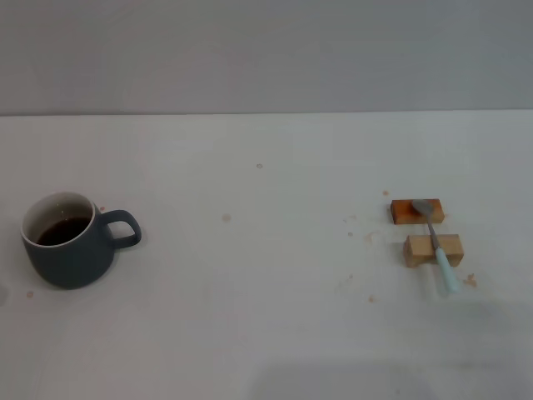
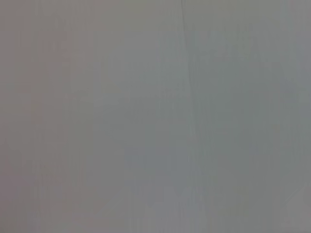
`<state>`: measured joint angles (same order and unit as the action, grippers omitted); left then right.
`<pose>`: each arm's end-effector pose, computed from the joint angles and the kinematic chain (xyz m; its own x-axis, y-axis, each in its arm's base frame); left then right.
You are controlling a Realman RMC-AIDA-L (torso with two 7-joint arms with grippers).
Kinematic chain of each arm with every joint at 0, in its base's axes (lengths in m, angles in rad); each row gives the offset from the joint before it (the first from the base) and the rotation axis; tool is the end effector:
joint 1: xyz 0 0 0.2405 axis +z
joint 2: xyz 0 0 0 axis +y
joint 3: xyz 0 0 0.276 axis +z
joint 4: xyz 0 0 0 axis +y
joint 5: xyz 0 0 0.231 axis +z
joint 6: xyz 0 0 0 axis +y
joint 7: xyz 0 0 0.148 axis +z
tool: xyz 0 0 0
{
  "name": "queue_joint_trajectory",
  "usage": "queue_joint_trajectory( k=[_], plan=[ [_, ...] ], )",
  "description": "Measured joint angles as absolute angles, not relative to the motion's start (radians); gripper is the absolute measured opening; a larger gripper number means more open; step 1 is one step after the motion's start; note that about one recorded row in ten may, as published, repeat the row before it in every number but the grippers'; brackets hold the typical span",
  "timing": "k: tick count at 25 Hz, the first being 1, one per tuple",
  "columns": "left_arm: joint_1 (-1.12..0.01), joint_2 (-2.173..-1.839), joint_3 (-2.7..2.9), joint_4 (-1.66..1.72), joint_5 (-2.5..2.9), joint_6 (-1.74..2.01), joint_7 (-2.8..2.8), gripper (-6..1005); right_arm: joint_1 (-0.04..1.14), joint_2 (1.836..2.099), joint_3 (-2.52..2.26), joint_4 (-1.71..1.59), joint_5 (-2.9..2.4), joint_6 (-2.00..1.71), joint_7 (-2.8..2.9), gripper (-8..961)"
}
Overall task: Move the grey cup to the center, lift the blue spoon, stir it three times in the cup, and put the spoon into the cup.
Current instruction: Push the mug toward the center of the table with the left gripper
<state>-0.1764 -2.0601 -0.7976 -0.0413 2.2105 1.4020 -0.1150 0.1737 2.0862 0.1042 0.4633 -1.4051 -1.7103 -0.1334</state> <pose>-0.4395 0.2323 0.0061 0.7935 -0.0218 0.6081 0.6081 0.0657 -0.7911 0.3533 0.2156 -0.0432 0.6469 0.2604 -0.7168 -0.7604 0.1483 -0.6323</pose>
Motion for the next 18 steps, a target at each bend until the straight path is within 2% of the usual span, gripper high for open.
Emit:
queue_joint_trajectory(
  k=[10,18],
  plan=[
    [-0.179,-2.061,-0.798,-0.041,2.210,1.385,-0.112,-2,0.173,2.086,0.101,0.463,-1.405,-1.710,-0.133,707],
    [-0.231,-2.059,-0.809,-0.039,2.205,1.255,-0.008,-2,0.169,2.086,0.093,0.465,-1.405,-1.720,-0.133,707]
  ],
)
